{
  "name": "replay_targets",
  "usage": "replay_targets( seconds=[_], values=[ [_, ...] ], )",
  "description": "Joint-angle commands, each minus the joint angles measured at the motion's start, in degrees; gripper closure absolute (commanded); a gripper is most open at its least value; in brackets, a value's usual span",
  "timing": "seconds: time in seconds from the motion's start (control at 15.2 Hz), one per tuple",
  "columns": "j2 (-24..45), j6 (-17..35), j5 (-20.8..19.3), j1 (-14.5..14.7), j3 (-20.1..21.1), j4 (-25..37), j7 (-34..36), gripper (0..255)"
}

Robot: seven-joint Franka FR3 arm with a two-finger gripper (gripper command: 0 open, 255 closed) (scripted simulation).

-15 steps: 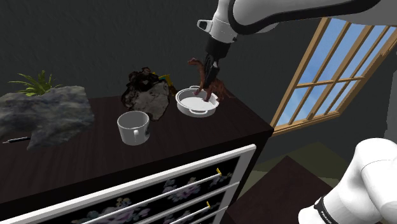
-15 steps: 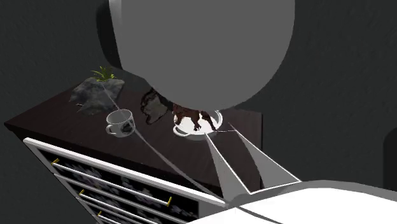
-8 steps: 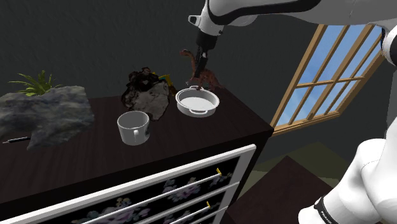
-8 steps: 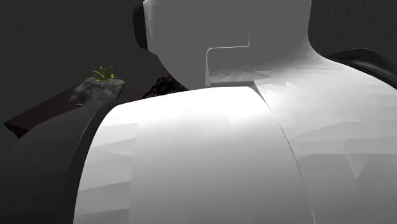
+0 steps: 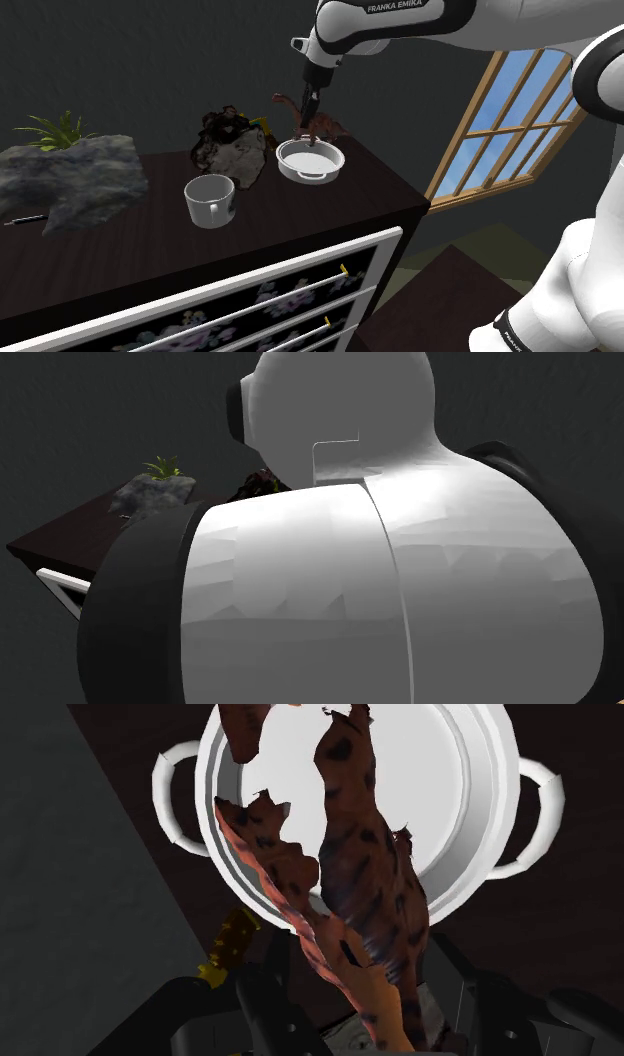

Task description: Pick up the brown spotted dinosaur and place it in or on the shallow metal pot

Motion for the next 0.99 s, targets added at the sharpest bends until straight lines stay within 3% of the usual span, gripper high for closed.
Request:
replay_targets(
  seconds=[0.0,0.4,0.92],
  values=[
    [0.0,1.5,0.0,0.1,0.0,-1.4,0.0,255],
    [0.6,5.9,0.3,0.1,0.1,-5.2,-0.4,255],
    [0.7,6.1,0.3,0.1,0.2,-5.4,-0.4,255]
  ],
)
